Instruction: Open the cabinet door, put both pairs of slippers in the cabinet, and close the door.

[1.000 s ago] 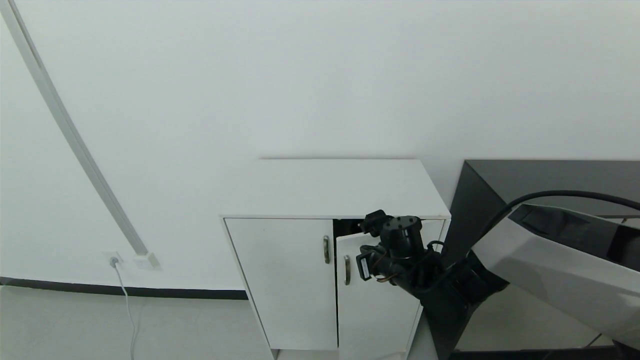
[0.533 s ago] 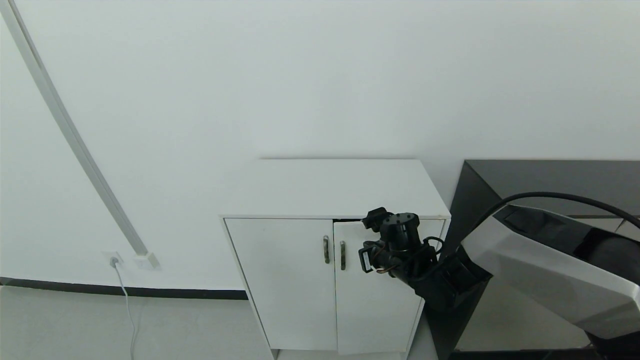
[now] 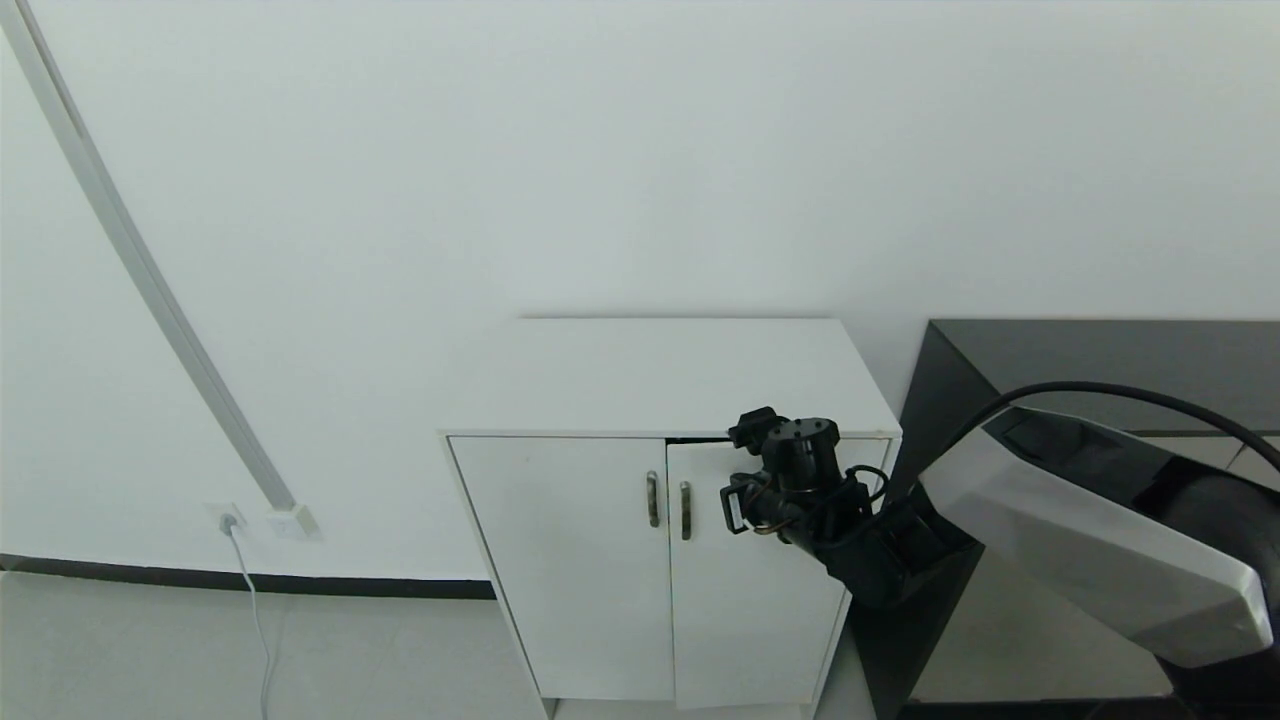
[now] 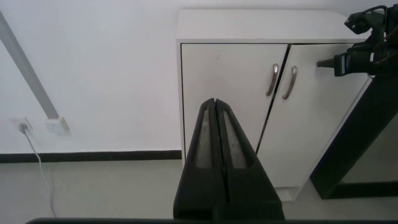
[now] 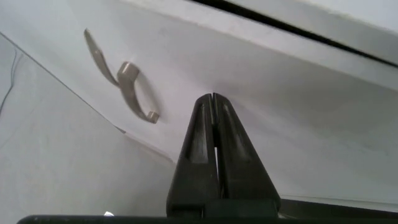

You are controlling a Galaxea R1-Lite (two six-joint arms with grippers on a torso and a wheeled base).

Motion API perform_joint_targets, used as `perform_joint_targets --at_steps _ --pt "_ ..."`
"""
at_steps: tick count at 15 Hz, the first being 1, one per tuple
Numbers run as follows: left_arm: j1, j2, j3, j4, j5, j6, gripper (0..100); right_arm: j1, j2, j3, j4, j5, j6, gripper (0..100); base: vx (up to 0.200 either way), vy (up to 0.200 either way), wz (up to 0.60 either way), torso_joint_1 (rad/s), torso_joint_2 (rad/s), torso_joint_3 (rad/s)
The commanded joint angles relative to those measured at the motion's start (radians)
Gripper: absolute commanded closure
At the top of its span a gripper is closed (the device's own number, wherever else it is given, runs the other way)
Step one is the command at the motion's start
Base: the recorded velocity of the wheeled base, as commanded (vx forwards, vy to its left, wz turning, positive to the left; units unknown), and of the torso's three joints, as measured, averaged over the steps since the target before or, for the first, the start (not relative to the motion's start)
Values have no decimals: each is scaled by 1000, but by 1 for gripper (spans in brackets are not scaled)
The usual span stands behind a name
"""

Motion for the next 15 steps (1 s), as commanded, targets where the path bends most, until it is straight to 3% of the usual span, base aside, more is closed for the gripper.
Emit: perform_joint_targets --at_steps 1,15 --pt "0 1 0 0 0 0 100 -6 7 -14 4 0 0 100 0 0 0 0 0 0" --pt "0 1 0 0 1 0 100 -24 33 -86 54 -1 0 100 0 0 0 0 0 0"
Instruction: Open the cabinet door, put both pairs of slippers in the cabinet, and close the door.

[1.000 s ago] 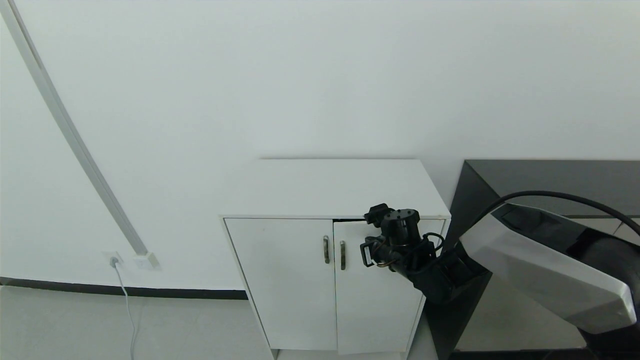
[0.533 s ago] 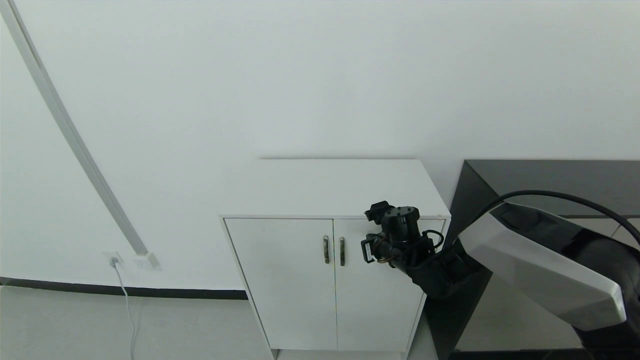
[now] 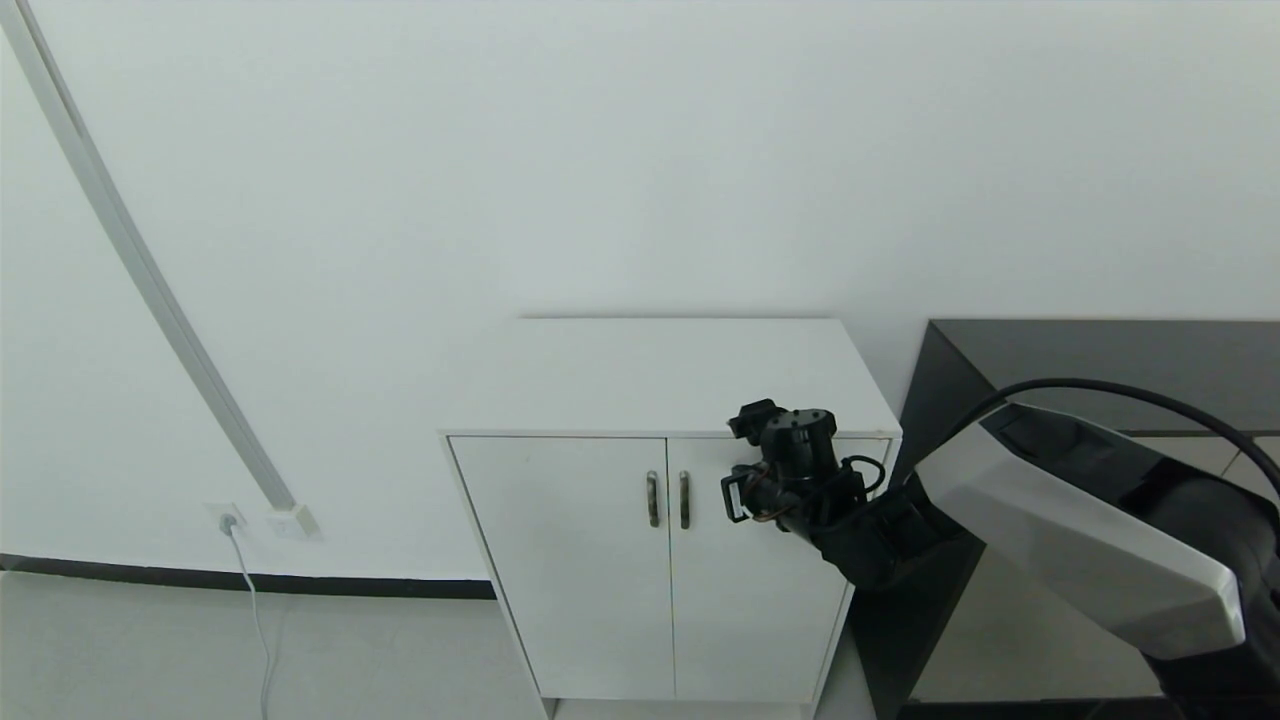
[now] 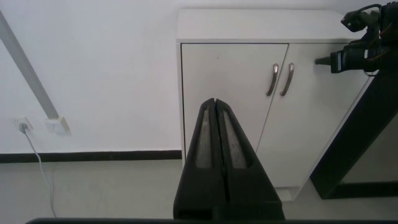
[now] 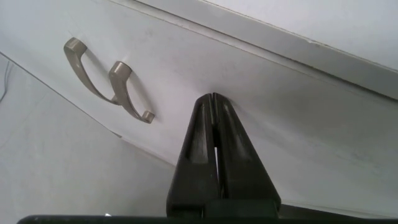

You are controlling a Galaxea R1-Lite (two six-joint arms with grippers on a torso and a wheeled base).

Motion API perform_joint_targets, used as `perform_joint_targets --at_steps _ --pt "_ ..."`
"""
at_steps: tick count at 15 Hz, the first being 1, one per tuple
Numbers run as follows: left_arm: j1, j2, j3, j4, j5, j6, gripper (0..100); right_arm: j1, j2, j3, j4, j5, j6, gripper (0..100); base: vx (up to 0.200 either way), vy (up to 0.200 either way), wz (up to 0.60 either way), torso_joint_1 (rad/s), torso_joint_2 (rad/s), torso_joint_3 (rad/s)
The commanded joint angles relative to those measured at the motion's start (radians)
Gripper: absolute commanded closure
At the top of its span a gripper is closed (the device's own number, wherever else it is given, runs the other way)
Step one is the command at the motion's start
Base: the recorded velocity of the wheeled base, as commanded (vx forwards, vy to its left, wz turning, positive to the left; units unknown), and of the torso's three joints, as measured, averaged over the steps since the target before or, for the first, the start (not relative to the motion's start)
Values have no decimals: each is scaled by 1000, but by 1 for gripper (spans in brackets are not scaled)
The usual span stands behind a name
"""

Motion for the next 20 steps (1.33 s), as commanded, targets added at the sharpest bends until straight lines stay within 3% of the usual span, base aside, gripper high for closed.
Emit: perform_joint_targets --at_steps 1,7,10,14,20 --pt "0 1 0 0 1 0 100 -1 2 -2 0 0 0 100 0 0 0 0 0 0" --pt "0 1 0 0 1 0 100 -7 -1 -4 0 0 1 100 0 0 0 0 0 0" --pt "0 1 0 0 -1 0 100 5 -65 72 -7 1 4 100 0 0 0 0 0 0" --pt "0 1 0 0 -1 0 100 10 -219 285 -91 -2 9 100 0 0 0 0 0 0" --pt "0 1 0 0 -3 0 100 -59 -578 750 -241 -9 43 100 0 0 0 0 0 0"
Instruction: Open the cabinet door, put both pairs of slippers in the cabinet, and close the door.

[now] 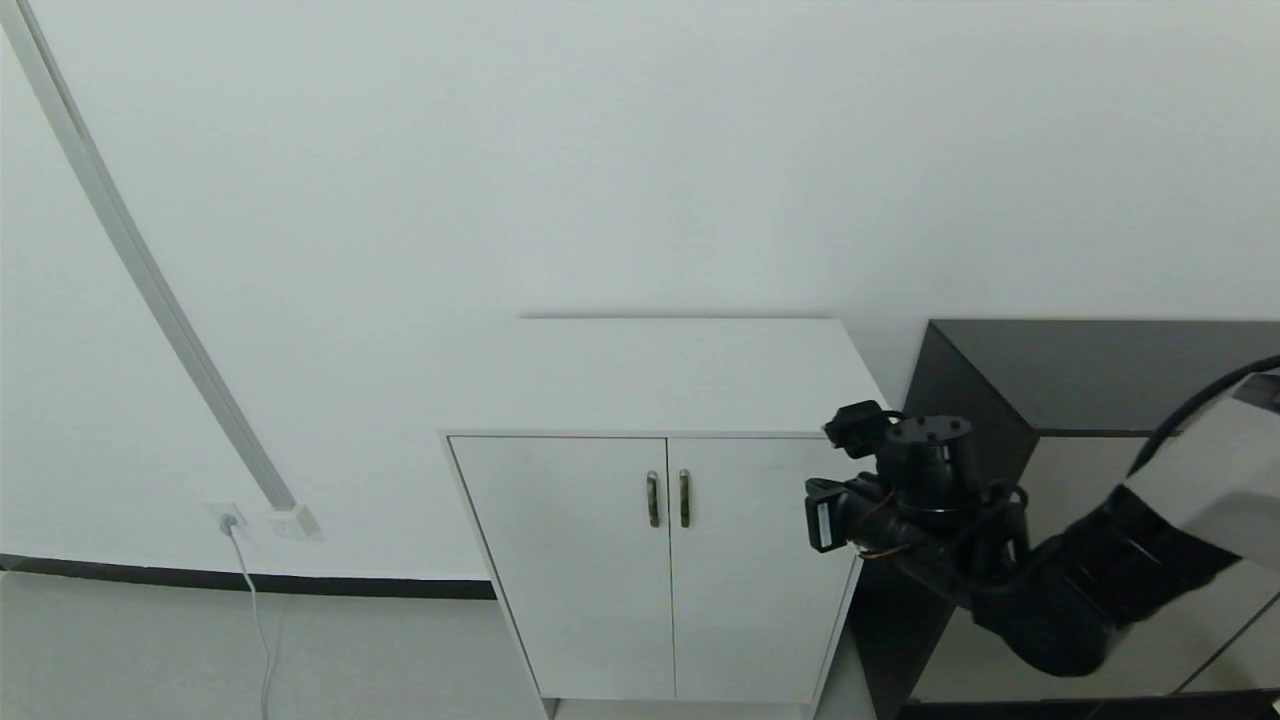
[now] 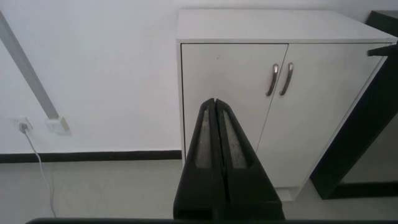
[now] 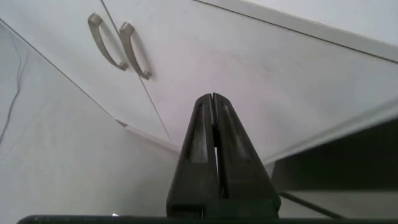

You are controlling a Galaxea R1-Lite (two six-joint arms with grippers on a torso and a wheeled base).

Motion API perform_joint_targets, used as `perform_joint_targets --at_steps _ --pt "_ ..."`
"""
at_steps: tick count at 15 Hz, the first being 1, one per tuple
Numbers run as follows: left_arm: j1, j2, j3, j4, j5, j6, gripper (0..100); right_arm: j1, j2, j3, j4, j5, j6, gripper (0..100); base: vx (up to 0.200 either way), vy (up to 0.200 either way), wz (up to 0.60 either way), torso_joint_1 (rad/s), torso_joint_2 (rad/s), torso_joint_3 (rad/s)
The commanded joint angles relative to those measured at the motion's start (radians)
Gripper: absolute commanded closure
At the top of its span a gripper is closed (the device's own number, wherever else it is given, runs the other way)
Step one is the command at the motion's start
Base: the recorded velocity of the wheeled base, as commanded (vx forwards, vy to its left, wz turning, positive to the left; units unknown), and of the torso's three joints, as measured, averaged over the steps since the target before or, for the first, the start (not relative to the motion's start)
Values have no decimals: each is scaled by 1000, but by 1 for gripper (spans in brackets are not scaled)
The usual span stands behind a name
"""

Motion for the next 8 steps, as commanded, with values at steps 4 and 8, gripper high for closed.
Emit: perform_joint_targets --at_steps 4,8 --pt "0 1 0 0 -2 0 100 -244 -356 297 -25 4 6 100 0 0 0 0 0 0" --pt "0 1 0 0 -2 0 100 -460 -520 433 -20 7 -31 100 0 0 0 0 0 0"
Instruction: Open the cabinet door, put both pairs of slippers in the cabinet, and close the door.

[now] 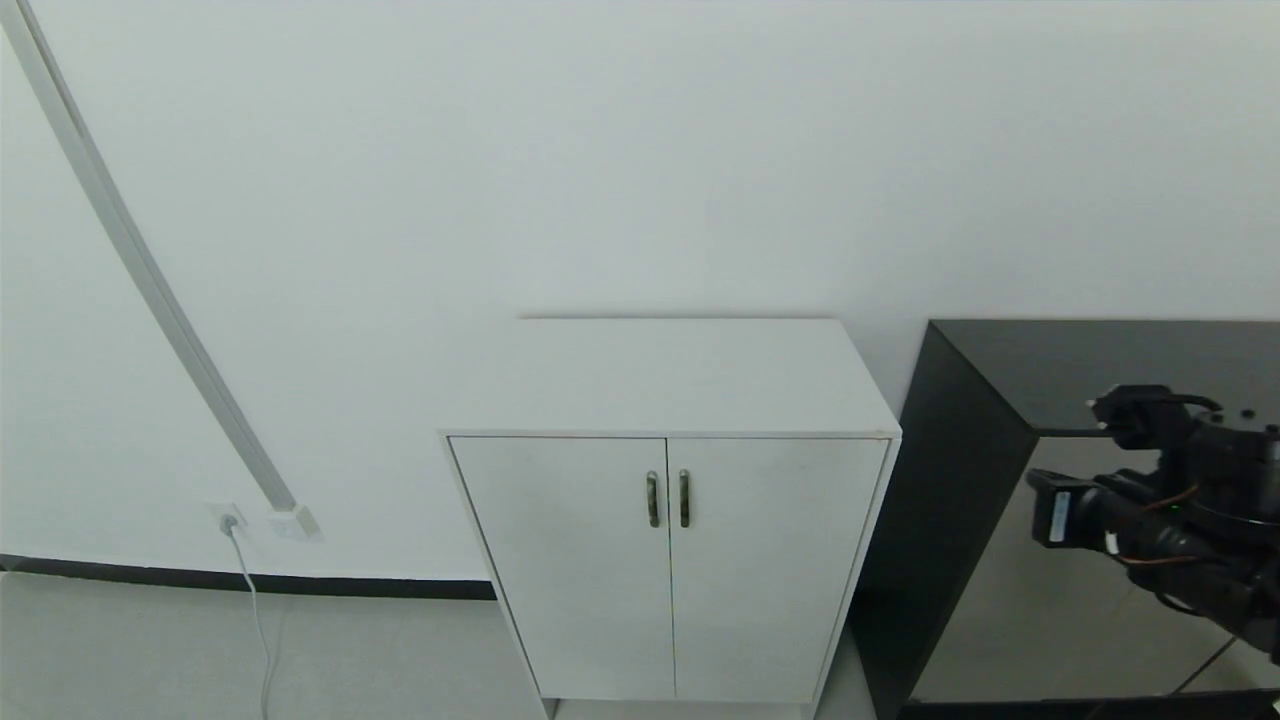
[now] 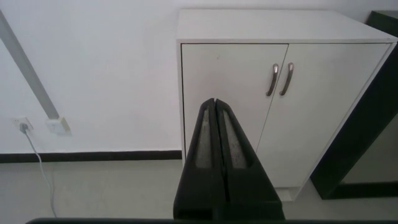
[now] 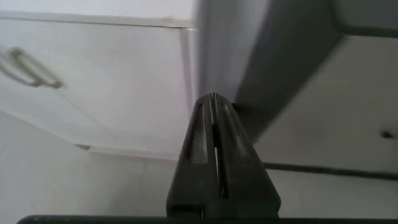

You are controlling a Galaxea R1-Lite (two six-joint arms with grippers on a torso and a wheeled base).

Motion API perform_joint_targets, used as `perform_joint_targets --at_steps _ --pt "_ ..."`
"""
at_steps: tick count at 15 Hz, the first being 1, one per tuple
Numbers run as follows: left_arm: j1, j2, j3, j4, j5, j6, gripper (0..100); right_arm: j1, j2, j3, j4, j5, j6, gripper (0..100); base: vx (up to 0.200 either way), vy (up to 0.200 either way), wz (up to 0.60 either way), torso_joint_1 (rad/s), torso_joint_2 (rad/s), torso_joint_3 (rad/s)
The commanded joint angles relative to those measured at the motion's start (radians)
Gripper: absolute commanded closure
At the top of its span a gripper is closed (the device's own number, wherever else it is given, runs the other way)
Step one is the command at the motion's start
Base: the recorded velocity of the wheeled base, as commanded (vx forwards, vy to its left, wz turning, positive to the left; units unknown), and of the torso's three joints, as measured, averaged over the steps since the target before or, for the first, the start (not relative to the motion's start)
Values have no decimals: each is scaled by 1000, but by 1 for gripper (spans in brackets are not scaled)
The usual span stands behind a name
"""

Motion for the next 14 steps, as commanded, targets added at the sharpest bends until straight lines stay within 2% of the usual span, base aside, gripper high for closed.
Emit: perform_joint_targets --at_steps 1,4,9,12,14 --pt "0 1 0 0 0 0 100 -136 -152 91 2 13 -22 100 0 0 0 0 0 0" --pt "0 1 0 0 0 0 100 -213 -268 189 3 70 -28 100 0 0 0 0 0 0" --pt "0 1 0 0 0 -1 100 -210 -476 323 42 73 -77 100 0 0 0 0 0 0" --pt "0 1 0 0 0 0 100 -210 -634 321 201 91 -79 100 0 0 0 0 0 0" --pt "0 1 0 0 0 0 100 -209 -818 283 438 117 -88 100 0 0 0 0 0 0"
